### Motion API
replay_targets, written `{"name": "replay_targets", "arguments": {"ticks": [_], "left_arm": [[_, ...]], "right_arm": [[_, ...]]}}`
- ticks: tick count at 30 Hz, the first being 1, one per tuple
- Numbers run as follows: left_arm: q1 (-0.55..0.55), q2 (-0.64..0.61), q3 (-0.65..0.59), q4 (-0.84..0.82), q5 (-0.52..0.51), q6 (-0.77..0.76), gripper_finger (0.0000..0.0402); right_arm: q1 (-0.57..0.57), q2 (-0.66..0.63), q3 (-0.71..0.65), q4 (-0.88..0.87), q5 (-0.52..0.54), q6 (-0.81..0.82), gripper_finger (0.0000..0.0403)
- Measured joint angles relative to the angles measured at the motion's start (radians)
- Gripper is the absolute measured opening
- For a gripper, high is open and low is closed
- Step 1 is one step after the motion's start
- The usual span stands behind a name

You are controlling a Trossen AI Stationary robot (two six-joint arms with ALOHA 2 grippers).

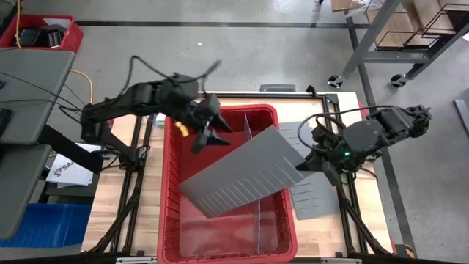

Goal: Sort blocks
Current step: Assemble the bin divider into the red bin

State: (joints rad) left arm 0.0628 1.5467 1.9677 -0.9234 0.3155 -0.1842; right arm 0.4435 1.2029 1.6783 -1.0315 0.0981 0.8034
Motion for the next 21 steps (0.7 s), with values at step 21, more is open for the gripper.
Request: {"name": "replay_targets", "arguments": {"ticks": [21], "left_arm": [[0.010,0.145,0.043,-0.113,0.279,0.120,0.0179]], "right_arm": [[-0.051,0.088,0.121,0.032,-0.018,-0.131,0.0000]]}}
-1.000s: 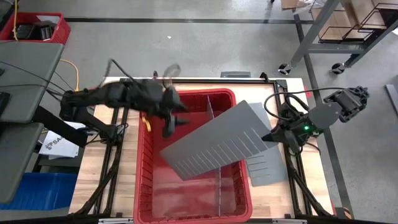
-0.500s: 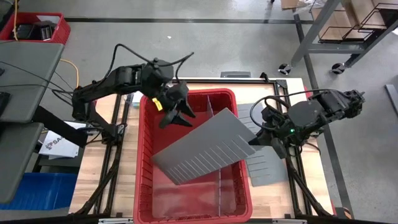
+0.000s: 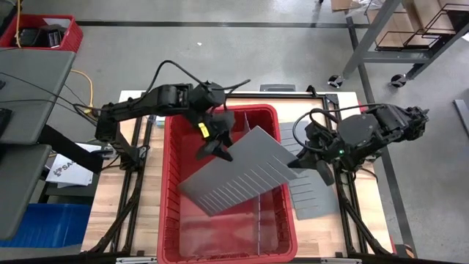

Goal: Sort blocks
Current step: Assemble the bin divider into the red bin

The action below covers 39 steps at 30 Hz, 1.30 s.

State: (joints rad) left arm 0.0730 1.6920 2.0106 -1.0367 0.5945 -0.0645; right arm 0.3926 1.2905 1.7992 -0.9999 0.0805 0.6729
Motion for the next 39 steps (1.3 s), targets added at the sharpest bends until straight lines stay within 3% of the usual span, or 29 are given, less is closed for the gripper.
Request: {"name": "replay_targets", "arguments": {"ticks": [5,6,12,18,22,26,32,36,39], "left_arm": [[-0.032,-0.003,0.000,-0.006,-0.008,0.041,0.0030],[-0.034,-0.005,0.000,-0.006,-0.002,0.038,0.0016],[-0.029,-0.007,0.053,-0.025,-0.052,0.004,0.0005],[0.044,-0.062,0.138,-0.096,-0.178,0.032,0.0003],[0.095,-0.106,0.165,-0.090,-0.227,0.020,0.0002],[0.134,-0.155,0.221,0.024,-0.231,-0.045,0.0001],[0.150,-0.201,0.348,0.267,-0.321,-0.155,0.0001],[0.156,-0.258,0.333,0.404,-0.353,-0.217,0.0001],[0.156,-0.281,0.345,0.431,-0.369,-0.253,0.0001]], "right_arm": [[0.000,-0.006,0.000,0.052,0.094,-0.018,0.0012],[0.000,-0.007,0.000,0.066,0.111,-0.031,0.0020],[-0.031,-0.011,0.017,0.105,0.172,-0.067,0.0115],[-0.039,-0.015,0.178,0.076,0.228,-0.220,0.0197],[-0.039,-0.016,0.288,-0.061,0.286,-0.226,0.0203],[-0.039,-0.016,0.321,-0.208,0.312,-0.148,0.0203],[-0.039,-0.003,0.189,-0.215,0.257,-0.093,0.0203],[-0.039,0.003,0.080,-0.113,0.181,-0.110,0.0204],[-0.039,-0.004,0.027,-0.060,0.182,-0.118,0.0204]]}}
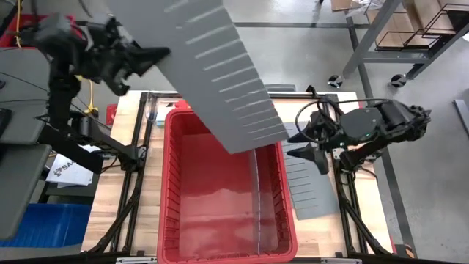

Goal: Sort blocks
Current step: Assemble the bin divider into the red bin

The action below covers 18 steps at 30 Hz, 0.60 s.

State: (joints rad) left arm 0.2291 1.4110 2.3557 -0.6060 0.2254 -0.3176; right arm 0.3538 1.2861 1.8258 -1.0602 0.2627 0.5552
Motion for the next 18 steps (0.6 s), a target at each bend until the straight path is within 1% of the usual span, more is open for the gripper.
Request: {"name": "replay_targets", "arguments": {"ticks": [2,4,10,13,16,18], "left_arm": [[0.000,-0.013,-0.004,0.032,-0.004,-0.026,0.0001],[0.000,-0.018,0.000,0.050,-0.011,-0.058,0.0000],[0.000,-0.024,0.001,0.132,-0.036,-0.042,0.0000],[0.000,-0.024,0.001,0.168,-0.078,-0.016,0.0000],[0.000,-0.024,0.001,0.188,-0.107,0.008,0.0000],[0.000,-0.024,0.001,0.216,-0.108,0.008,0.0000]], "right_arm": [[-0.001,0.001,-0.034,0.038,0.024,-0.023,0.0204],[-0.001,0.002,-0.075,0.123,0.049,-0.067,0.0204],[-0.034,0.002,-0.225,0.500,0.081,-0.211,0.0204],[-0.035,0.002,-0.299,0.680,0.087,-0.250,0.0204],[-0.032,0.002,-0.343,0.777,0.090,-0.252,0.0204],[-0.027,0.003,-0.358,0.796,0.142,-0.261,0.0204]]}}
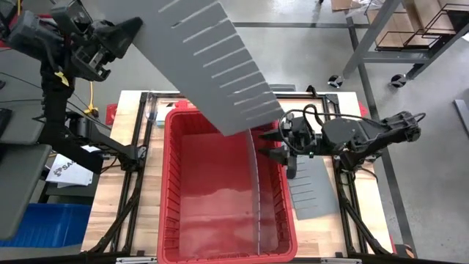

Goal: Sort blocks
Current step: Assemble the bin divider into the red bin

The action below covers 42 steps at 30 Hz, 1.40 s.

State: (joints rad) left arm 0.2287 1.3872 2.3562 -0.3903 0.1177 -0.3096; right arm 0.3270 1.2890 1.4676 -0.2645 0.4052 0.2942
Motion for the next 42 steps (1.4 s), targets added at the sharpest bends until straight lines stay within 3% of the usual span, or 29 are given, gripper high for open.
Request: {"name": "replay_targets", "arguments": {"ticks": [4,7,14,20,28,33,36,42], "left_arm": [[0.000,0.000,0.000,0.070,0.000,0.000,0.0000],[0.000,0.001,0.000,0.135,-0.009,-0.001,0.0000],[0.000,0.020,0.001,0.266,-0.030,0.005,0.0000],[0.000,0.051,0.000,0.276,-0.045,-0.009,0.0000],[0.000,0.080,0.000,0.325,-0.045,-0.035,0.0000],[0.000,0.076,-0.001,0.353,-0.045,-0.053,0.0000],[0.000,0.066,-0.001,0.365,-0.045,-0.053,0.0000],[0.000,0.077,0.001,0.363,-0.053,-0.054,0.0000]], "right_arm": [[0.003,0.001,-0.037,0.087,0.186,-0.072,0.0204],[0.001,0.001,-0.094,0.279,0.269,-0.151,0.0204],[-0.016,0.022,-0.240,0.807,0.189,-0.287,0.0204],[-0.047,0.108,-0.239,1.006,0.183,-0.382,0.0204],[-0.098,0.181,-0.171,1.057,0.134,-0.401,0.0204],[-0.085,0.177,-0.171,1.037,0.178,-0.432,0.0204],[-0.082,0.175,-0.172,1.063,0.151,-0.434,0.0202],[-0.082,0.175,-0.172,1.078,0.116,-0.426,0.0166]]}}
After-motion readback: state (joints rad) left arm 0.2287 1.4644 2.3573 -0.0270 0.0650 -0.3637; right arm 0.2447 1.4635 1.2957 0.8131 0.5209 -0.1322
